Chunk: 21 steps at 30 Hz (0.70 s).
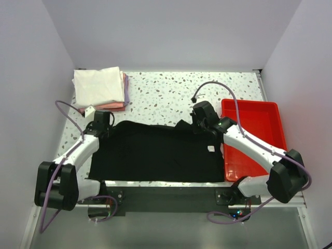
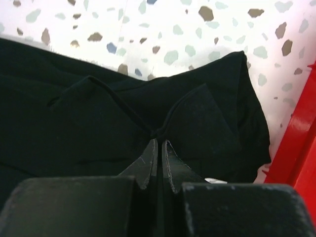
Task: Fold and stack the t-shirts
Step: Fold the tshirt
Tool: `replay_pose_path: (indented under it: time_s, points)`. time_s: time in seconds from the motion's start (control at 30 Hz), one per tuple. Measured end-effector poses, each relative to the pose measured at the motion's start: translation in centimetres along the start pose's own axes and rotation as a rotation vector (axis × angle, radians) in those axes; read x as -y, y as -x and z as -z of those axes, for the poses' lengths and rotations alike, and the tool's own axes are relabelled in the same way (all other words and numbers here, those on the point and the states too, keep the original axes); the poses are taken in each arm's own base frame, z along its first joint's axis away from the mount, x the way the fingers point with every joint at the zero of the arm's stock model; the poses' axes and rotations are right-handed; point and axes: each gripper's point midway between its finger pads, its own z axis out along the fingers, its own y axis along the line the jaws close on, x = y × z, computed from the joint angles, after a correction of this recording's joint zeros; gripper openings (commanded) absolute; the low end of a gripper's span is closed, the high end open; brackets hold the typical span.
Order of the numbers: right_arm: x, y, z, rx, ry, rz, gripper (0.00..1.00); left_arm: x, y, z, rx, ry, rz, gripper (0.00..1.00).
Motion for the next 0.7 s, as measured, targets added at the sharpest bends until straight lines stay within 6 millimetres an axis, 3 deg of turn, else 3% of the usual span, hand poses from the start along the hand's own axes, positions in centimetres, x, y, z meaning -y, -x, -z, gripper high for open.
replay_pose_path:
  time_s: [0.33, 0.7]
  points:
    - [-1.4, -3.2, 4.0, -0.024, 0.07, 0.039, 0.0, -1.8, -0.5, 1.9, 0.057, -0.039, 0.082, 0.0]
    - [-1.1, -6.6, 5.8, -0.086, 0.079, 0.047, 0.0, -3.6, -1.4, 2.6, 0.088, -0.034, 0.146, 0.0]
